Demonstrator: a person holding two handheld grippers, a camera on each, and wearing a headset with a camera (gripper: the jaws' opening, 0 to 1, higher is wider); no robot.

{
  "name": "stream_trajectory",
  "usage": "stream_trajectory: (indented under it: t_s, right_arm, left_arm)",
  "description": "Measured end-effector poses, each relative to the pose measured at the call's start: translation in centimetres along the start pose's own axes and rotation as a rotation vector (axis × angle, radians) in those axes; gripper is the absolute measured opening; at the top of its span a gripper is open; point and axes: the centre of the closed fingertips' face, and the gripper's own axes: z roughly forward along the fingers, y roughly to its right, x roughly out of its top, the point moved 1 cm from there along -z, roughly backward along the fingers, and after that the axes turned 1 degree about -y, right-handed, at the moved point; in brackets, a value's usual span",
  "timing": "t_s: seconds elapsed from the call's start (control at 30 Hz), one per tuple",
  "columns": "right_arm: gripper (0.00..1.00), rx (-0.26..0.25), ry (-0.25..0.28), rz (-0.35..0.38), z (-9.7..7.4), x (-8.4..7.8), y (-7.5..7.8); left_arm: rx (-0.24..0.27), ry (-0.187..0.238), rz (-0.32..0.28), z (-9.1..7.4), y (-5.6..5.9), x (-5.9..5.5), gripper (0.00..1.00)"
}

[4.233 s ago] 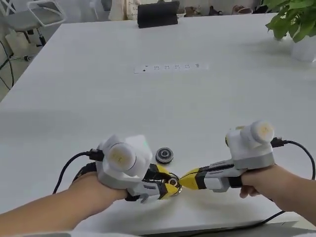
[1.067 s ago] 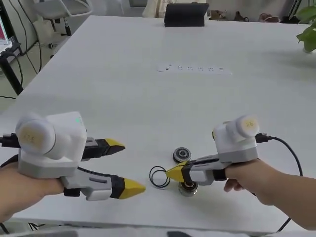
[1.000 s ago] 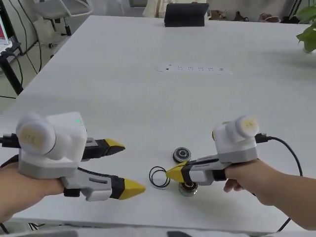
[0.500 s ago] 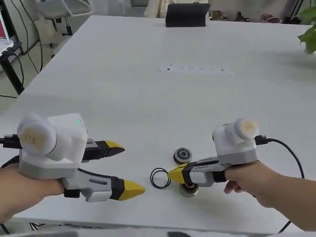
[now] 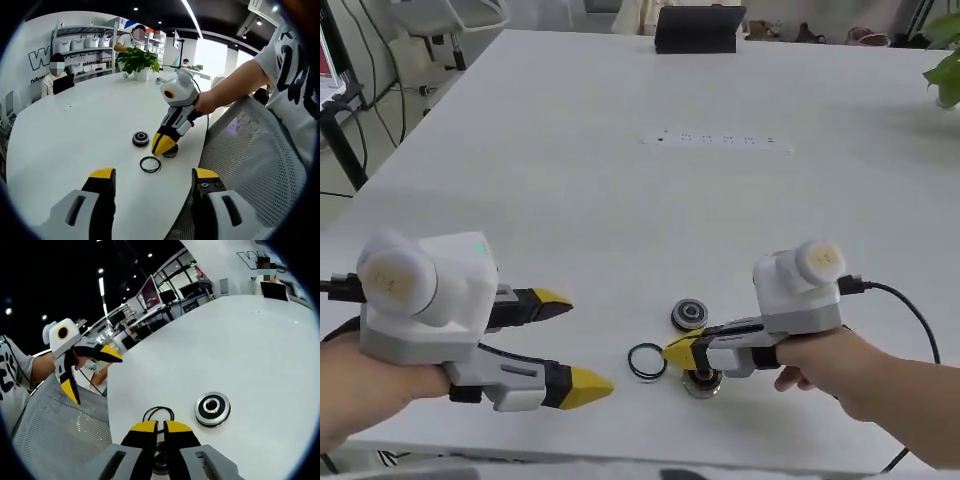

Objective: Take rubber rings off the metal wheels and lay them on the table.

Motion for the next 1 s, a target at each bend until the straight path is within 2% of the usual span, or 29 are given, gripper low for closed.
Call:
stream_trajectory:
  t_s: [0.2,0.57,0.7,1.0]
  right_arm:
    - [0.04,-0.007,0.004,-0.001,-0.2,0.1,0.1]
    - [0.05,-0.016,0.050,0.005,-1.6,1.1,0.5]
    - [0.06,-0.021,0.072,0.005,-2.3,1.5,0.7]
    - [0.08,-0.046,0.085,-0.009,-3.7,1.4,1.2]
  left_arm:
    - [0.001,-0.004,0.002,-0.1,-0.1,0.1,0.59]
    - [-0.007,-0.006,0.004,0.2,-0.1,0.6,0.58]
    - [-0.007,-0.004,0.000,0.5,-0.3,0.9,0.58]
    - [-0.007,0.008,-0.015,0.9,-1.3,1.7,0.55]
